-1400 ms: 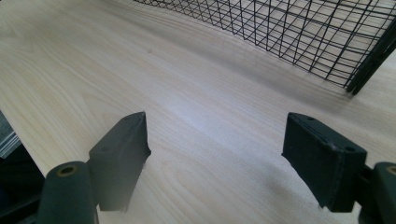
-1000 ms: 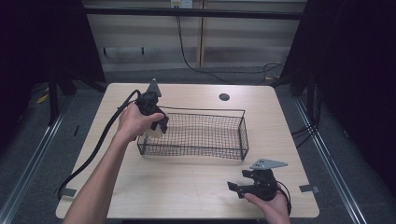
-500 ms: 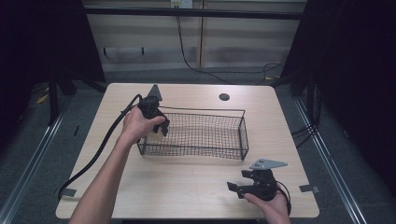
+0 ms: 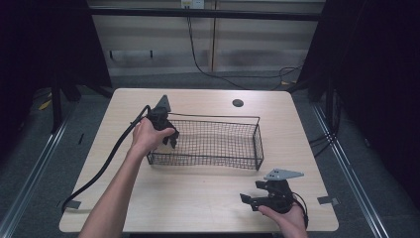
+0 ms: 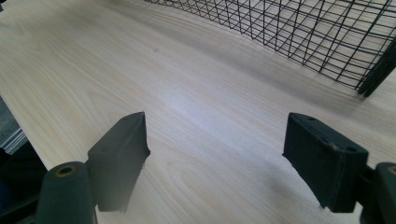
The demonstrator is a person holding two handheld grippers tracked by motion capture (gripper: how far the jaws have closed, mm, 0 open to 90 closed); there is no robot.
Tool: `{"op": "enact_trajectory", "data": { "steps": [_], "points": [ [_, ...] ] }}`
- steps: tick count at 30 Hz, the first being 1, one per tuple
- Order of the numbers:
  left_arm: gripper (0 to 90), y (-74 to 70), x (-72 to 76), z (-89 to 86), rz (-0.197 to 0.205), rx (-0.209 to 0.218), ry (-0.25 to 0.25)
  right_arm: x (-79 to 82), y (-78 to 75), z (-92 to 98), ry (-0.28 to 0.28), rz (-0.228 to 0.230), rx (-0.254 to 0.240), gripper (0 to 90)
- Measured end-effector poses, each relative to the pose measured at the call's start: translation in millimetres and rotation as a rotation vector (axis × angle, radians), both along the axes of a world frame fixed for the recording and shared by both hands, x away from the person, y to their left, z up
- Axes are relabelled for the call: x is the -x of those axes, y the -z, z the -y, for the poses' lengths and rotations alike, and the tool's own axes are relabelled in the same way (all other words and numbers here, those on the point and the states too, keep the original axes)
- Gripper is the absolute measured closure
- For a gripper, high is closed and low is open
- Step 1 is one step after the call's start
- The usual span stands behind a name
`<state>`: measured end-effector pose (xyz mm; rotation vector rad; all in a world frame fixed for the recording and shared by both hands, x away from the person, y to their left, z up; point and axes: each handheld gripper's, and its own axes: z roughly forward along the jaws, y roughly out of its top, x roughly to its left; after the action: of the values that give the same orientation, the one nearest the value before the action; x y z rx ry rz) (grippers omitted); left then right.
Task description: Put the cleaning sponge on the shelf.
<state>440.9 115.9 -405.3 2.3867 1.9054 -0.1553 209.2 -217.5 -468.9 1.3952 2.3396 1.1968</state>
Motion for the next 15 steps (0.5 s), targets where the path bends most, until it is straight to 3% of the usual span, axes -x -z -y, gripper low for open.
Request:
{"op": "enact_trajectory", "data": {
  "steps": [5, 15],
  "points": [
    [30.0, 8.6, 0.1, 3.3, -0.010, -0.032, 0.001, 0.7, -0.4, 0.1, 0.003, -0.001, -0.001, 21.6],
    [29.8, 17.8, -1.1, 7.0, -0.038, -0.046, -0.010, 0.8, -0.4, -0.3, -0.001, -0.002, -0.002, 21.5]
  ]
}}
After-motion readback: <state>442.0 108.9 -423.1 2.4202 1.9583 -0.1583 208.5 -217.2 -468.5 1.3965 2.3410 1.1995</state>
